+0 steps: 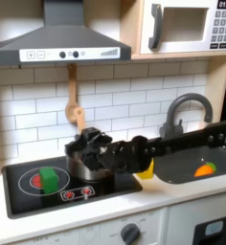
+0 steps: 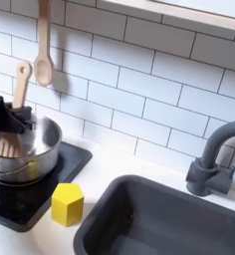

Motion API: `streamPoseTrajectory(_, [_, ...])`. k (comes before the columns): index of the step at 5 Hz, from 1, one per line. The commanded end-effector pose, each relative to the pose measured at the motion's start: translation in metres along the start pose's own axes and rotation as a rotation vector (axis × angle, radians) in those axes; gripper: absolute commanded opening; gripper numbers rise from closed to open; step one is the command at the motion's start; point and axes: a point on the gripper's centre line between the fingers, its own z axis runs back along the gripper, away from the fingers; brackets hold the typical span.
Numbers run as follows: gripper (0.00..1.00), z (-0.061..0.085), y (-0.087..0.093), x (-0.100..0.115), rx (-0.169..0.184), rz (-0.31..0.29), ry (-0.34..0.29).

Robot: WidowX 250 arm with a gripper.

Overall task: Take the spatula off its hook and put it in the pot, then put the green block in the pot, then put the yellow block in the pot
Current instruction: 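Take the spatula off its hook and put it in the pot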

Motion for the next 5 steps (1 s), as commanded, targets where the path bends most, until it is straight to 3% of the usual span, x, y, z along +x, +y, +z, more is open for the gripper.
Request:
streamPoseTrajectory(1, [0.0, -0.018, 0.018, 0.012, 0.052, -0.001, -0.025])
streamPoseTrajectory(2, [0.0, -0.026, 0.012, 0.013, 0.032, -0.002, -0.032])
streamPoseTrajectory(4, [0.0, -0.03, -0.014, 0.01, -0.032, 0.005, -0.035])
streamPoseTrajectory(5, [0.0, -0.029, -0.018, 0.007, -0.048, 0.008, -0.036])
